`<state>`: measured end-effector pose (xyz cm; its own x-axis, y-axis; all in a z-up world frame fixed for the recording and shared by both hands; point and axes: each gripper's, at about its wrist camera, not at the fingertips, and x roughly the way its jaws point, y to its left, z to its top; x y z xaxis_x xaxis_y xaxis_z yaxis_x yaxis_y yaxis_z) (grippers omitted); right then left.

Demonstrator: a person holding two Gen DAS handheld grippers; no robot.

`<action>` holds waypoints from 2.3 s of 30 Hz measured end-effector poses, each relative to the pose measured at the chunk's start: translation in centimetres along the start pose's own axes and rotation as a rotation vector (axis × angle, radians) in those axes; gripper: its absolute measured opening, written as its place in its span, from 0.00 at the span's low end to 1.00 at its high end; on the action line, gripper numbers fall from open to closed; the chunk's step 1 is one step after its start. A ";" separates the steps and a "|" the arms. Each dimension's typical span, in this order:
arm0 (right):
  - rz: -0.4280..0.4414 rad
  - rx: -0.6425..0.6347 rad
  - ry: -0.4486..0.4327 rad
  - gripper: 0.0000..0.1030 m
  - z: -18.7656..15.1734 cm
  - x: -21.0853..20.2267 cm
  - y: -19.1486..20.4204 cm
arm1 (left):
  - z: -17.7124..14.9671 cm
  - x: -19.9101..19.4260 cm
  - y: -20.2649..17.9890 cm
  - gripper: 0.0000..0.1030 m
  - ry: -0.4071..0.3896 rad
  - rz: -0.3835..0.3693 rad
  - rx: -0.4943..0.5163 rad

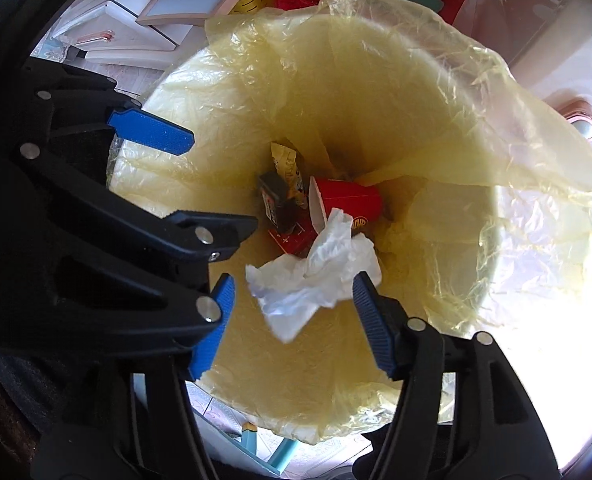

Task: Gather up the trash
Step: 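Open both tools to drop the black box and tissue into the bin, then move both tools back over the table toward the two medicine boxes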

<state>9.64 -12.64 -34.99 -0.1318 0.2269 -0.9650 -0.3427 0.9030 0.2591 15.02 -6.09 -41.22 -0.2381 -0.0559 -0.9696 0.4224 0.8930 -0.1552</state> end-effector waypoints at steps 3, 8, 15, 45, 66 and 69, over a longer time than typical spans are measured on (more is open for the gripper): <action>0.002 0.005 0.001 0.59 0.1 0.1 -0.2 | -0.1 -0.1 0.1 0.68 -0.003 0.000 -0.003; -0.010 0.003 -0.006 0.71 -0.1 -0.1 -0.4 | -0.3 -0.1 0.3 0.76 -0.004 0.002 -0.023; -0.067 -0.016 -0.060 0.81 -0.2 -2.4 0.8 | -1.5 -1.4 -0.2 0.80 -0.057 0.081 -0.028; -0.232 -0.132 -0.426 0.92 6.8 -38.4 -0.4 | 0.4 -44.5 2.8 0.92 -0.432 0.174 -0.334; -0.207 -0.210 -0.351 0.92 18.2 -39.2 -2.7 | 11.3 -42.9 8.5 0.92 -0.319 0.000 -0.605; -0.211 -0.217 -0.327 0.92 18.9 -37.6 -3.1 | 12.6 -40.8 9.4 0.92 -0.285 -0.041 -0.654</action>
<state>33.22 -17.04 -0.31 0.2509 0.1804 -0.9510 -0.5222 0.8525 0.0239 39.75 -1.01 -5.46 0.0326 -0.1295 -0.9910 -0.2144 0.9676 -0.1335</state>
